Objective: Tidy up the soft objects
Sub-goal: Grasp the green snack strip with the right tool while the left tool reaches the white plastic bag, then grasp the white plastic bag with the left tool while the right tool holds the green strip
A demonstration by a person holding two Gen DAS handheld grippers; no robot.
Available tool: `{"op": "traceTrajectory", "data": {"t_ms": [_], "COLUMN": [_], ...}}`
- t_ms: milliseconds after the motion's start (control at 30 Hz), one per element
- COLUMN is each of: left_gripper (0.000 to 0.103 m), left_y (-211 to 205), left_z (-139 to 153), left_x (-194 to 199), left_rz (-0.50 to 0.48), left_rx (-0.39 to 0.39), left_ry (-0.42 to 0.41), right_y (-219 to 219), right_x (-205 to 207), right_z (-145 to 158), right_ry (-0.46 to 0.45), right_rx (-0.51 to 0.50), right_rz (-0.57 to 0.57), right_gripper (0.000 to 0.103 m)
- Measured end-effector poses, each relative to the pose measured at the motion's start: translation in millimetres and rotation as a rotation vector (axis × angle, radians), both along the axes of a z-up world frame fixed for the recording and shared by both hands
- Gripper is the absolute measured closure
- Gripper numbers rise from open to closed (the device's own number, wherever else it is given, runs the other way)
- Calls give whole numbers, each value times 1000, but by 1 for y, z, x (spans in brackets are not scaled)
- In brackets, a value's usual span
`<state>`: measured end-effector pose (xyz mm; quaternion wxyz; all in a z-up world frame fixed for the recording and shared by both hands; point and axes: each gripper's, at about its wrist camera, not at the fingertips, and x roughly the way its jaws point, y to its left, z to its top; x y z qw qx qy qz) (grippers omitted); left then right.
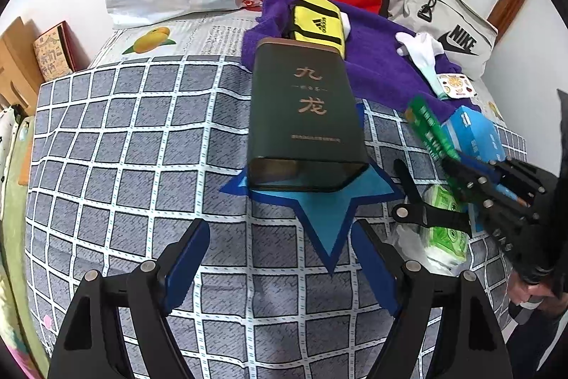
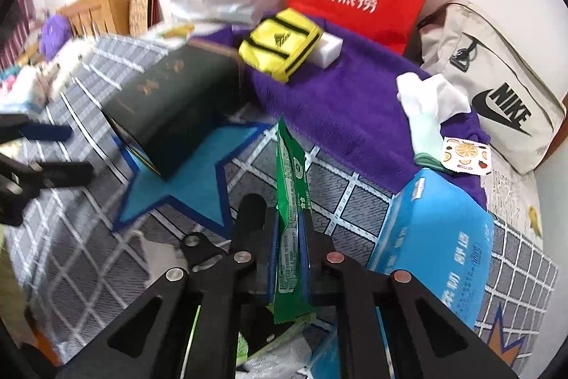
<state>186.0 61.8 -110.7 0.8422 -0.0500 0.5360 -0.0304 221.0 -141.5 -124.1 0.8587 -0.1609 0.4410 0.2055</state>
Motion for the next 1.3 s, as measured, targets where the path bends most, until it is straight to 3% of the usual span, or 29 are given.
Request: {"op": "traceTrajectory", "data": {"t_ms": [567, 967, 1133, 1300], "left_gripper": [22, 24, 33, 53], "left_y": [-64, -127, -134, -135], "left_z": [7, -6, -16, -30], "left_x": [-33, -56, -51, -41], "left_rz": [-147, -314, -329, -319], "left_rx": [-23, 5, 26, 26], "left_ry": [-26, -46, -41, -7], "right_y": [-59, -110, -119, -123], "right_x": [-49, -80, -84, -79], "right_z": [55, 61, 56, 51], "right_ry": [-113, -154, -144, -129], "right_rx": [123, 160, 157, 164], "right_rz": [-105, -203, -217, -229], "right_gripper": [94, 94, 94, 94]}}
